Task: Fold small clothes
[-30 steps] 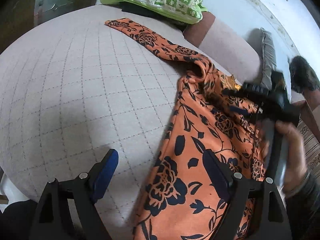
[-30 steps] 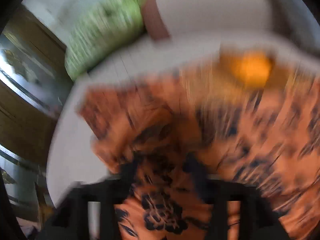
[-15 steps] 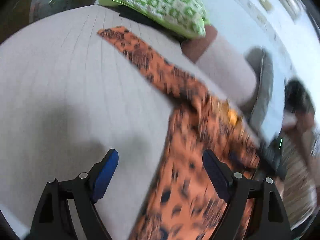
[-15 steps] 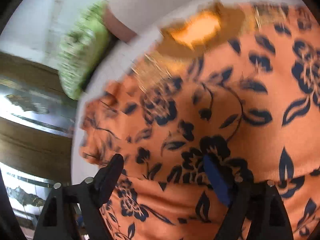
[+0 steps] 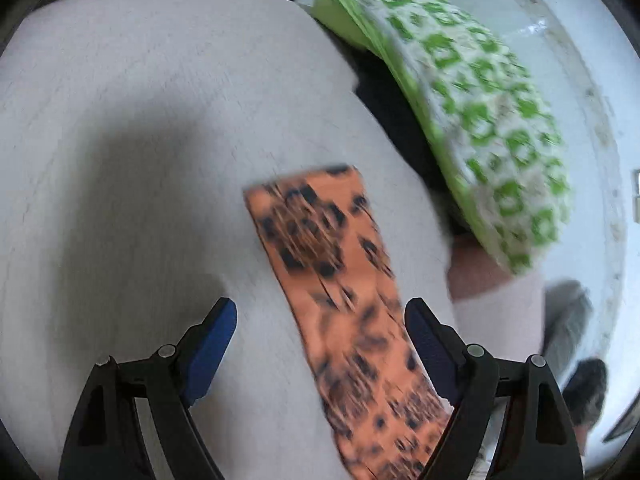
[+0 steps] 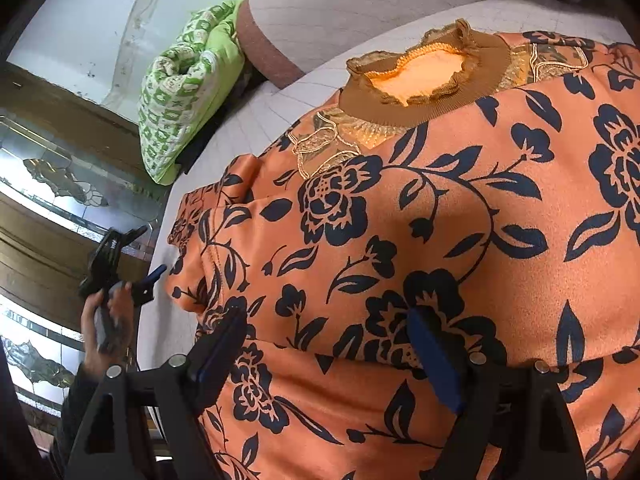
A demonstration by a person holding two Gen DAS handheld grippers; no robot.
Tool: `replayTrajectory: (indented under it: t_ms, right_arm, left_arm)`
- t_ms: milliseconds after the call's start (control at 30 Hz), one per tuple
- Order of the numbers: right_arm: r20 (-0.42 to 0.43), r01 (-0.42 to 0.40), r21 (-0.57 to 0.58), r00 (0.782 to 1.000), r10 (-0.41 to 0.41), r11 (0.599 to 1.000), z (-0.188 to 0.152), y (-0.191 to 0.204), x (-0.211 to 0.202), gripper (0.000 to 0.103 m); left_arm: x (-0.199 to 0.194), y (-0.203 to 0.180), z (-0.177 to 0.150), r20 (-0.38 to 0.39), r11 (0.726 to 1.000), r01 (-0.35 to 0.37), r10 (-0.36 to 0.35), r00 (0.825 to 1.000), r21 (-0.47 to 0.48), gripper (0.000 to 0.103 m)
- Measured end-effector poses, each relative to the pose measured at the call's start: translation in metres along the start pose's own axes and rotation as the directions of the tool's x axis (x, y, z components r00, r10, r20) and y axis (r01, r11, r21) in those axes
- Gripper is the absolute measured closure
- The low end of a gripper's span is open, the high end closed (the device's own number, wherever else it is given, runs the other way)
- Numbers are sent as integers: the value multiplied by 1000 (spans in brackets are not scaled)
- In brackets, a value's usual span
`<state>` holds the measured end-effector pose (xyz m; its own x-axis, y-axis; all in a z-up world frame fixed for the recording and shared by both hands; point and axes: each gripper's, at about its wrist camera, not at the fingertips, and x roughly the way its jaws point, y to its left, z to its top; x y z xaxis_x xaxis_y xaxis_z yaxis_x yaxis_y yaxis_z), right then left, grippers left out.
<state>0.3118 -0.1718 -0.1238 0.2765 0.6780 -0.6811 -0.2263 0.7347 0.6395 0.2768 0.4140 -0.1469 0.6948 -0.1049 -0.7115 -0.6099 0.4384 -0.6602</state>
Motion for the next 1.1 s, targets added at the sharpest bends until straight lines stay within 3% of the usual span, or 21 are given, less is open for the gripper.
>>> replayTrajectory:
  t_ms: [167,200,267,367,467,533,633,667,767,800,933,1000,1100]
  right_arm:
    - [13,-8,2,1000,8,1000,-2,-1,1,18]
    - [15,-6,-1,1000,6,1000,-3,0,1,18]
    - [26,-5,-1,1000,5,1000,-5,0,0,18]
    - [34,4,-16,999,-3,1000,-7,2,0,18]
    - [30,13,-23,999,-12,1000,-6,3,2,18]
    - [26,14,-22,1000,-14,1000,-5,3,2,18]
    - [26,5,-17,1000,-4,1000,-5,2,1,18]
    - [29,-1,-14,1000,1,1000,-5,1,2,18]
    - [28,-12,-2,1000,12,1000,-2,1,2,16]
    - [23,-14,2,1000,14,1000,-2,1,2,16]
    - [48,-64,73,997,61,995,4,-5,-15,16]
    - [115,-96,93,990,85,991,3,-10,-38,16]
    - [211,-105,124,974,77,987,-6,-29,-90,16]
  left_arm:
    - [17,-9,23,26,998,-35,33,999,56,22]
    - [20,-12,25,29,996,-38,36,999,77,29]
    - [33,-18,29,10,986,-115,114,993,119,68]
    - [40,-20,32,36,966,-198,195,980,164,94]
    - [34,-24,33,48,963,-197,192,980,185,98]
    - [15,-43,28,106,946,-209,188,976,247,99]
    - [-33,-97,5,205,908,-171,97,974,383,99]
    - [-52,-122,-9,237,881,-152,47,970,448,99]
    - [-112,-203,-73,279,768,-80,-131,951,635,99]
    - [-126,-222,-92,273,736,-59,-175,946,674,99]
    - [-169,-301,-214,174,544,46,-346,922,838,99]
    - [-166,-325,-276,86,470,101,-361,929,877,99]
    - [-129,-343,-370,-25,356,149,-329,944,923,96]
